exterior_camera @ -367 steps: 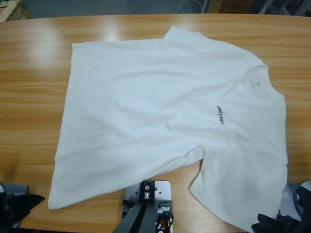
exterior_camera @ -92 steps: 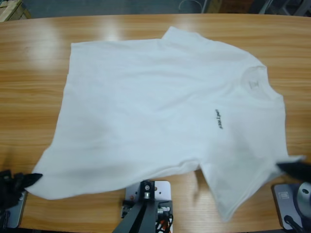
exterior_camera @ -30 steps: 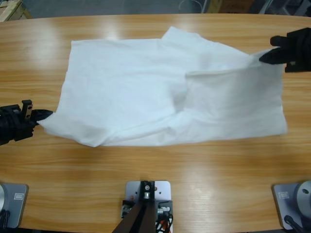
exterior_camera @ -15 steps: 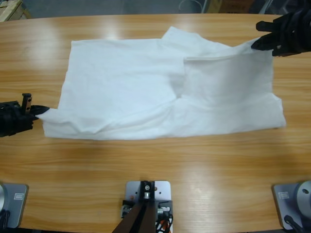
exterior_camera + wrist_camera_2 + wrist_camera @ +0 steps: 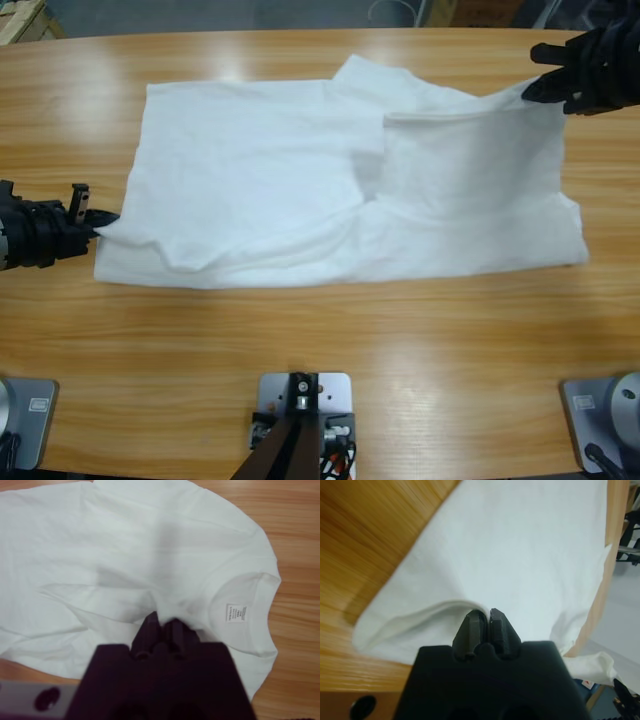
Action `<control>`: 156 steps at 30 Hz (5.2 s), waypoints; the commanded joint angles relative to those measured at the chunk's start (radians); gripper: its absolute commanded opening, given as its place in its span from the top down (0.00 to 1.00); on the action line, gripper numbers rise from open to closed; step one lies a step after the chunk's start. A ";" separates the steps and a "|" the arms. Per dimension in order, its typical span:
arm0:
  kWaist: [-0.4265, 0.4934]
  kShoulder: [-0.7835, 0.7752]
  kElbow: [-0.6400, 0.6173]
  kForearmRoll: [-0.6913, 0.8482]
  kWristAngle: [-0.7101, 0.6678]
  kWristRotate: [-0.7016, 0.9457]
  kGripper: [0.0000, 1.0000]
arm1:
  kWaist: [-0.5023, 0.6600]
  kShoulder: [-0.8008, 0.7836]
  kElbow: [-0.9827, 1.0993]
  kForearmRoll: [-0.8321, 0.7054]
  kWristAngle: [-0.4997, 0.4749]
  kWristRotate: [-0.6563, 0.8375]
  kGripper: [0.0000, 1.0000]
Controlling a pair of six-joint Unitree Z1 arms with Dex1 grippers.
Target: Fold clothes
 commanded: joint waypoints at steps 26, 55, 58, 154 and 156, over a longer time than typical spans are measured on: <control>0.357 -0.012 -0.028 -0.071 -0.227 0.594 0.01 | -0.025 0.063 0.009 -0.071 0.031 -0.030 1.00; -0.195 0.501 -0.733 0.839 -0.272 1.645 0.60 | -0.023 0.043 0.054 -0.087 0.020 -0.040 1.00; -0.206 0.494 -0.729 0.845 -0.263 1.659 0.60 | -0.022 0.043 0.064 -0.120 0.033 -0.060 1.00; -0.198 0.580 -0.750 0.781 0.076 1.275 0.65 | 0.196 -0.004 0.239 0.153 -0.068 0.366 1.00; -0.203 0.579 -0.750 0.782 0.076 1.273 0.65 | 0.196 0.023 0.238 0.190 -0.086 0.402 1.00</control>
